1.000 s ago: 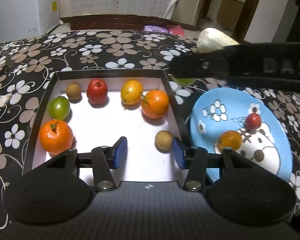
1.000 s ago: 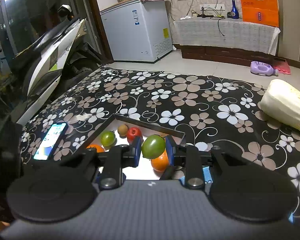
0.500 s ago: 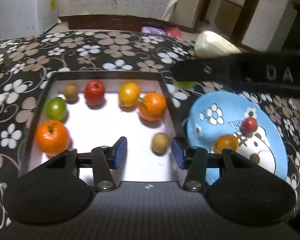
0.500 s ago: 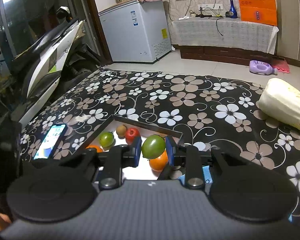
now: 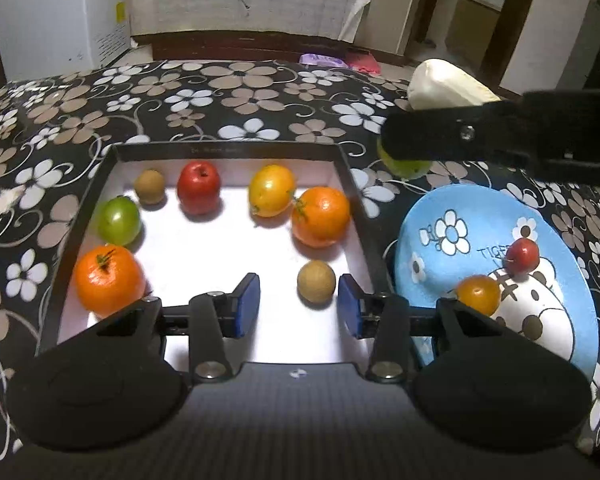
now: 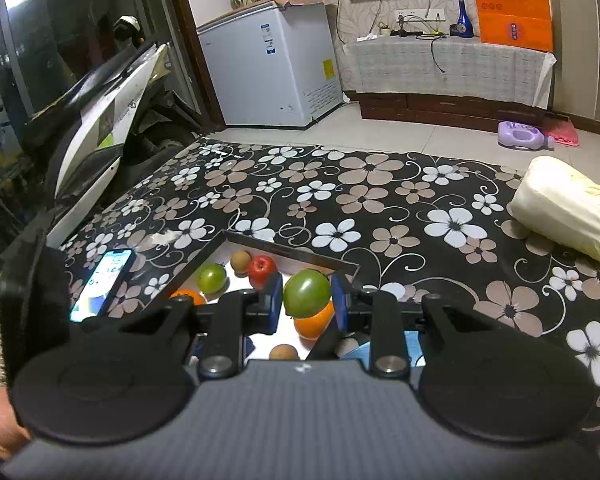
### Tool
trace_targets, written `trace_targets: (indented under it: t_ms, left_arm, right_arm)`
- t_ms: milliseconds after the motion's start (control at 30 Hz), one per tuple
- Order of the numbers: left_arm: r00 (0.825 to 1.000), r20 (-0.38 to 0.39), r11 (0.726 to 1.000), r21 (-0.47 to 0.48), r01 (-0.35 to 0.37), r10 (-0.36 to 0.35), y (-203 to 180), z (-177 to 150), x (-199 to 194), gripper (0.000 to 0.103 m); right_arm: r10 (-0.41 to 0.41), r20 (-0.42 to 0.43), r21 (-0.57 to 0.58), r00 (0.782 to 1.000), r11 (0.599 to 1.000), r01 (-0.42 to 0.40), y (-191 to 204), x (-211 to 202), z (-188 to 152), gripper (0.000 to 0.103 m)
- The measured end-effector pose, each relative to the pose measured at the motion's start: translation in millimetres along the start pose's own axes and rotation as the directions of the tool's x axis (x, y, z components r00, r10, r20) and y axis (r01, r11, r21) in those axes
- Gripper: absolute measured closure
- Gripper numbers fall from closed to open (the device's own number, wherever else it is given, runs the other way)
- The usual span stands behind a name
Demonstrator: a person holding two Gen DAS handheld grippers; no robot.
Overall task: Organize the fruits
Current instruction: 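Lift the green tomato with the right gripper while the left gripper closes on a brown kiwi, then carry the green tomato in the right gripper while the left gripper carries the kiwi toward the plate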
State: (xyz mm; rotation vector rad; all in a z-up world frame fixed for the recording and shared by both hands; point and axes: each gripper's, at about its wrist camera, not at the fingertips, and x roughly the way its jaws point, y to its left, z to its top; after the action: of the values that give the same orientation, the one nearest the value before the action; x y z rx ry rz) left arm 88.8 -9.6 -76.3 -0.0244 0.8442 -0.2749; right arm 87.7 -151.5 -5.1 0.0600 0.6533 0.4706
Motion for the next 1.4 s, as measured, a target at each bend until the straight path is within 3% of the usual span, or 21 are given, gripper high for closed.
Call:
trace_targets:
  t_ms: [167, 1100, 1400]
  left_arm:
    - [1.0, -0.002, 1.0, 0.002, 0.03, -0.03, -3.4, 0.6, 1.5, 0.077]
    - [0.996, 0.022, 0.996, -0.004, -0.089, 0.089, -10.8, -4.9, -28.0, 0.077]
    - [0.995, 0.049, 0.996, 0.016, -0.092, 0.091, -22.8, -4.3, -36.9, 0.077]
  right_arm:
    - [0.004, -0.005, -0.012, 1.0, 1.0, -0.004, 1.3, -0.3, -1.3, 0.073]
    - [-0.044, 0.011, -0.054, 0.999, 0.998, 0.045, 19.6, -18.0, -16.3, 0.073]
    - [-0.077, 0.03, -0.021, 0.997, 0.997, 0.077, 12.1, -38.6, -24.2, 0.073]
